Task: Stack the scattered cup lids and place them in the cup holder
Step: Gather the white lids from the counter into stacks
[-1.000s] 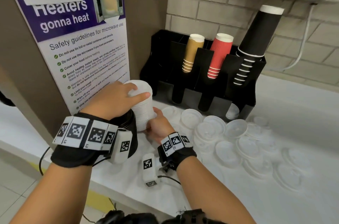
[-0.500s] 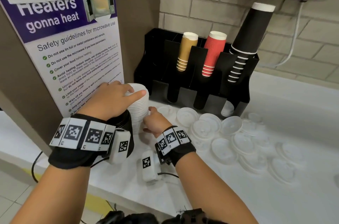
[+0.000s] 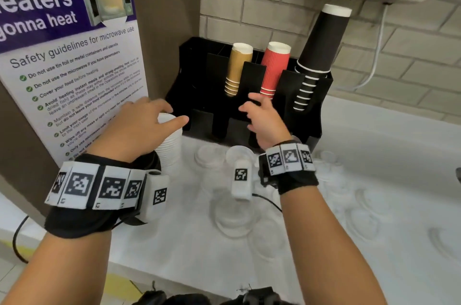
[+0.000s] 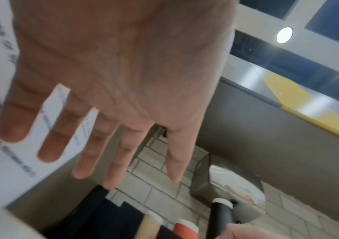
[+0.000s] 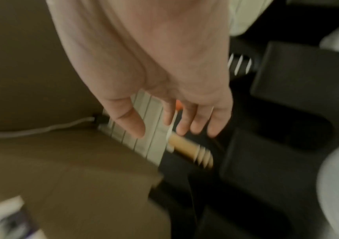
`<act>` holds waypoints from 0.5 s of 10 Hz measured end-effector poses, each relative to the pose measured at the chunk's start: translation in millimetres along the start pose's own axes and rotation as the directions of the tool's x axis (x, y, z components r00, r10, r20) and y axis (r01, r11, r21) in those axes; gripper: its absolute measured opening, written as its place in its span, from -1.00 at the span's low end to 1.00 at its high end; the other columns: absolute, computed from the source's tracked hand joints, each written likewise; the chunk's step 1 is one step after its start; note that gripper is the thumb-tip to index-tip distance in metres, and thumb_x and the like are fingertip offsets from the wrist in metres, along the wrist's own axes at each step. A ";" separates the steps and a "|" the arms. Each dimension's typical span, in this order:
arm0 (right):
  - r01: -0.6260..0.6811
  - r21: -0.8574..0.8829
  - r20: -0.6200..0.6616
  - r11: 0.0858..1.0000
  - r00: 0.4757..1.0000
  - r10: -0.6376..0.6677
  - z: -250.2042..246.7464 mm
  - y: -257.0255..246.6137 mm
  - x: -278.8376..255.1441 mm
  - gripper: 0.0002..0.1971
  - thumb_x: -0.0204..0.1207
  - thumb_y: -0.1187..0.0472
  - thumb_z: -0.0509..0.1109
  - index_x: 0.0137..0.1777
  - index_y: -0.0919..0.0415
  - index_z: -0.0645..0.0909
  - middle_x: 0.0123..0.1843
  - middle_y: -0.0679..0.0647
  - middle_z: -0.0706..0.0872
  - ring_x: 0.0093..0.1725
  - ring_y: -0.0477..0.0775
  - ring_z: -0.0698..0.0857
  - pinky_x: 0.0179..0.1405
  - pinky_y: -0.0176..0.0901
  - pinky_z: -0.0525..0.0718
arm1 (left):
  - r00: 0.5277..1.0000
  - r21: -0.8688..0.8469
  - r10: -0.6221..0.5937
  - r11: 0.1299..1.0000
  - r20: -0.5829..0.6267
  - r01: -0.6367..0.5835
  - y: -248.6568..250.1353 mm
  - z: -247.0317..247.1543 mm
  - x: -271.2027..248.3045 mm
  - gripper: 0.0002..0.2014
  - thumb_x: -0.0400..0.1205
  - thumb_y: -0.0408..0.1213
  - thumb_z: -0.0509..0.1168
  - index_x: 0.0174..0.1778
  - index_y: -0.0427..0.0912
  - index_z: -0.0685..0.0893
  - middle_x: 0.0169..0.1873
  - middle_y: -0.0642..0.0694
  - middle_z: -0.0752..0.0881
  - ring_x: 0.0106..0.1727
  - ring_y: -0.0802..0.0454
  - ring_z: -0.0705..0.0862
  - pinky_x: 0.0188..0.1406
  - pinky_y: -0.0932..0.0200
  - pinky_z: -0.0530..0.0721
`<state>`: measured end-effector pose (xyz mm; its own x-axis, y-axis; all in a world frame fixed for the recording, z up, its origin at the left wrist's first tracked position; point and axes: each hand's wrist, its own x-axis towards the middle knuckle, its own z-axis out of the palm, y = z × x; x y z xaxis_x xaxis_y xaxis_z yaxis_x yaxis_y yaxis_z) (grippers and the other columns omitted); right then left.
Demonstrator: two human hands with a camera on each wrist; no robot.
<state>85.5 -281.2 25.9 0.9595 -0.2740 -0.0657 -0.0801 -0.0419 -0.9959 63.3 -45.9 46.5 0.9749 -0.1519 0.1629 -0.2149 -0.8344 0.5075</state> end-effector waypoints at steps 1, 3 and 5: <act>0.021 0.069 -0.249 0.997 0.969 -0.003 -53.0 -17.8 32.3 -0.70 0.51 0.27 0.32 0.23 0.19 0.43 -0.06 0.07 0.62 -0.07 0.03 0.65 -0.16 -0.17 0.58 | 0.984 -0.260 0.149 0.950 -0.102 -0.171 17.8 8.3 3.7 -0.73 0.62 0.05 0.35 0.19 0.09 0.67 0.17 0.03 0.65 0.18 0.02 0.62 0.09 0.13 0.49; -0.248 -0.657 -0.085 0.712 0.963 0.257 -93.1 -12.3 73.7 -0.62 0.51 0.34 0.39 0.11 0.74 0.51 0.38 0.21 0.56 0.40 0.13 0.52 0.15 -0.04 0.49 | 0.980 -0.573 0.200 0.801 -0.016 -0.173 37.7 48.6 -1.9 -0.84 0.60 -0.23 0.42 0.07 0.07 0.69 0.09 0.06 0.70 0.08 0.12 0.66 0.00 0.32 0.57; 0.413 -0.476 0.804 0.777 -0.154 0.574 -98.0 -12.7 98.4 -0.51 0.75 0.06 0.00 0.64 0.18 0.14 0.63 -0.25 0.26 0.54 -0.41 0.26 0.37 -0.71 0.03 | 0.981 -0.627 0.186 0.771 0.059 -0.109 29.4 66.5 -9.4 -0.84 0.60 -0.21 0.42 0.04 0.14 0.69 0.06 0.12 0.72 0.01 0.23 0.70 -0.01 0.43 0.56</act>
<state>154.4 -401.8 38.3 0.0232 0.7907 -0.6117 0.2054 -0.6026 -0.7712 51.7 -104.2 3.7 0.9195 -0.3358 0.2046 -0.3088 -0.2945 0.9044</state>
